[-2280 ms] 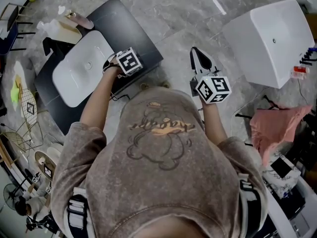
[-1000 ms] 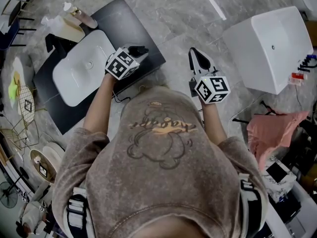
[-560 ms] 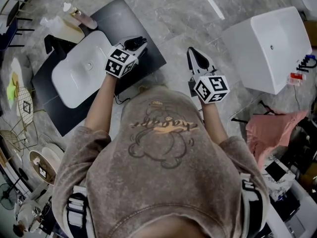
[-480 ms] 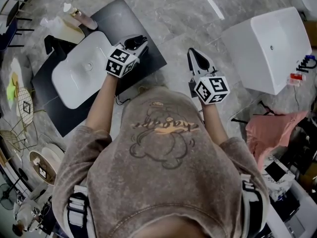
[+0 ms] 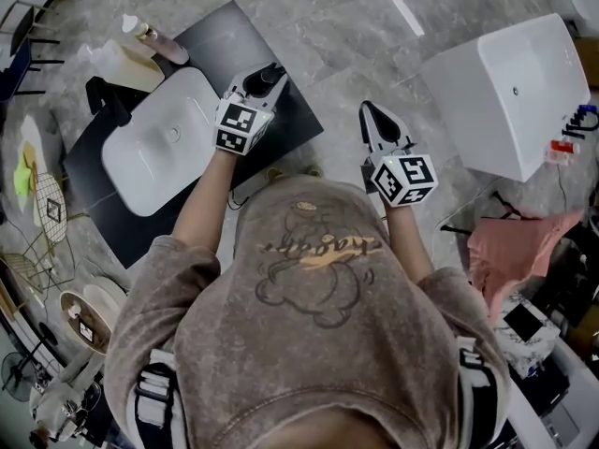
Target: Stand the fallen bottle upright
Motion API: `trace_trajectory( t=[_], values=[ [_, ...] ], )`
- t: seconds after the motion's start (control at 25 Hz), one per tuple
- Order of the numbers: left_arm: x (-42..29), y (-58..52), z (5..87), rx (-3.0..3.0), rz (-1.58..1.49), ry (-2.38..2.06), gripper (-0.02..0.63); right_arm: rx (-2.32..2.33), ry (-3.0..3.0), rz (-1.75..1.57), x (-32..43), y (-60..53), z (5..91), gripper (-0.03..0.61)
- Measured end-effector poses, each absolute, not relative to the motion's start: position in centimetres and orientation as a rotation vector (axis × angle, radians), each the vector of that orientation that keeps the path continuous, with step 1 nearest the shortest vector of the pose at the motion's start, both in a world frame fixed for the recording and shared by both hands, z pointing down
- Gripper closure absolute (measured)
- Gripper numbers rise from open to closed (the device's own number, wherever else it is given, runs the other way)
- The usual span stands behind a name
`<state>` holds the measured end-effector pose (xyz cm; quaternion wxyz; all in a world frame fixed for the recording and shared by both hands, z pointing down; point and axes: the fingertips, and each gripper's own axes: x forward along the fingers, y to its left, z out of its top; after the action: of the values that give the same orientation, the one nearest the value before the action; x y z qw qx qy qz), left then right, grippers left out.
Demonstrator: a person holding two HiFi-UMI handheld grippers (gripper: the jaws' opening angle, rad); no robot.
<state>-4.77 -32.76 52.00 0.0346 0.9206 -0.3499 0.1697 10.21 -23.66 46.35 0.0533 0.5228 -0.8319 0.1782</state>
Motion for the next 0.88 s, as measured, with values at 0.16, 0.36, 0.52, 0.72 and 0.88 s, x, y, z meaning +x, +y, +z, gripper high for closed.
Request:
trace_trajectory(
  t=[0.16, 0.36, 0.52, 0.72, 0.88],
  values=[
    [-5.1, -33.6, 52.2, 2.847, 0.497, -1.121, 0.497, 1.589, -2.522, 0.547, 9.7, -24.0, 46.6, 0.581],
    [-5.6, -34.4, 52.9, 2.846, 0.494, -1.156, 0.497, 1.593, -2.507, 0.556, 9.4, -24.2, 46.8, 0.581],
    [-5.9, -34.9, 53.6, 2.84, 0.494, -1.173, 0.497, 1.607, -2.489, 0.567, 9.6, -24.2, 47.2, 0.581],
    [-5.9, -35.0, 54.0, 2.855, 0.502, -1.18, 0.495, 1.625, -2.47, 0.574, 10.0, -24.2, 47.4, 0.581],
    [-5.8, -34.9, 54.1, 2.861, 0.507, -1.179, 0.494, 1.63, -2.465, 0.582, 10.0, -24.4, 47.6, 0.581]
  ],
)
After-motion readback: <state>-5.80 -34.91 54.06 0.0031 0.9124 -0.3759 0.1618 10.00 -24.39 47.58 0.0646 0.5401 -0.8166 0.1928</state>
